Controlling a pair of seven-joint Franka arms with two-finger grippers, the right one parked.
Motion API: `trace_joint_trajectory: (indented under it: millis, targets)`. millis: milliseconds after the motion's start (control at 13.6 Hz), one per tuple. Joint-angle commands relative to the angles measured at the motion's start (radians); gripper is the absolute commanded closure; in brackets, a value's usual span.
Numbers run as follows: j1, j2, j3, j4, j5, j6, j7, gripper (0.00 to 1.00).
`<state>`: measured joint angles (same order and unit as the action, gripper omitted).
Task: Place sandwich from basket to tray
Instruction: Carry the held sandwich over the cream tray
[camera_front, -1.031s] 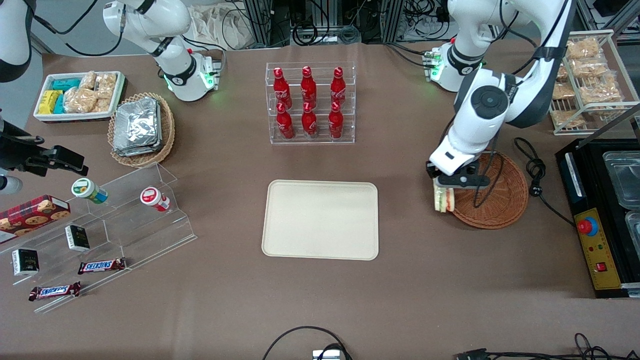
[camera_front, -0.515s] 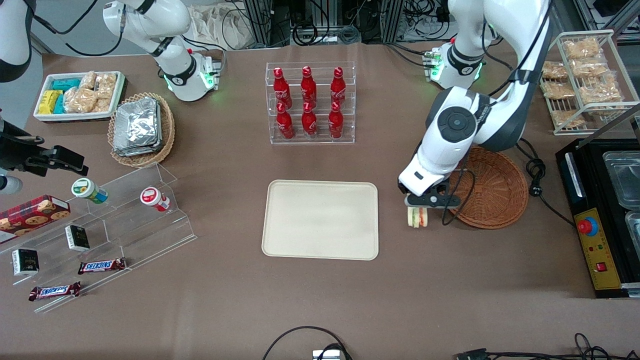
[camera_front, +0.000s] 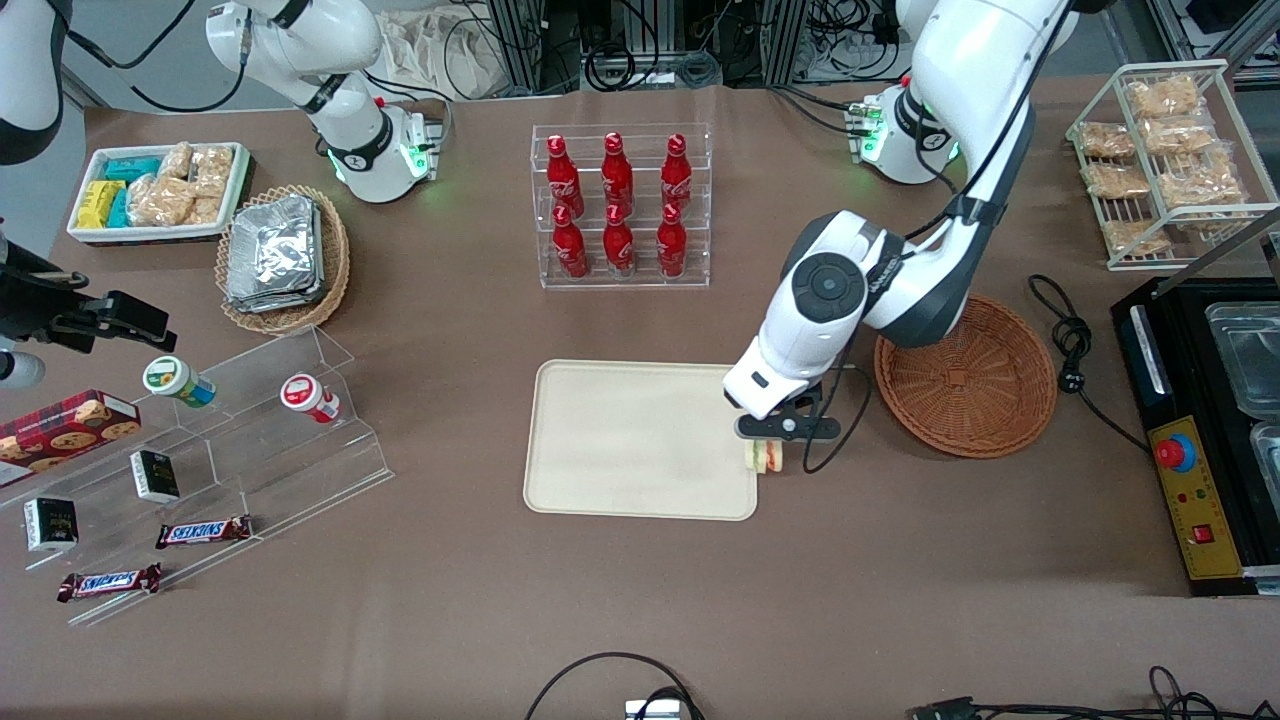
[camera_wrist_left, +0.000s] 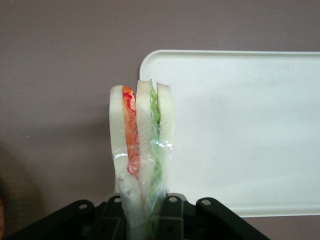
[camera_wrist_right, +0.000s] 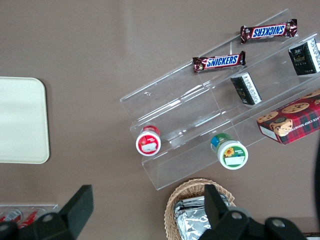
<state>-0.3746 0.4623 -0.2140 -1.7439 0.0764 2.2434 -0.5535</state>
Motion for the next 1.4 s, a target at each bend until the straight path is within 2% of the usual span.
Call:
trace_joint_trajectory:
  millis: [0, 442, 663, 1104, 1178, 1325]
  targets:
    - [-0.035, 0.059, -0.002, 0.075, 0.005, -0.027, -0.016, 0.89]
    - [-0.078, 0.196, -0.002, 0.17, 0.054, -0.007, -0.01, 0.85]
    - [-0.101, 0.234, -0.002, 0.17, 0.06, 0.074, -0.009, 0.85]
    - [-0.098, 0.257, 0.001, 0.167, 0.06, 0.082, -0.005, 0.85]
    - [-0.095, 0.26, 0.001, 0.165, 0.06, 0.081, -0.005, 0.8]
    - [-0.095, 0.266, 0.002, 0.165, 0.062, 0.081, -0.006, 0.65]
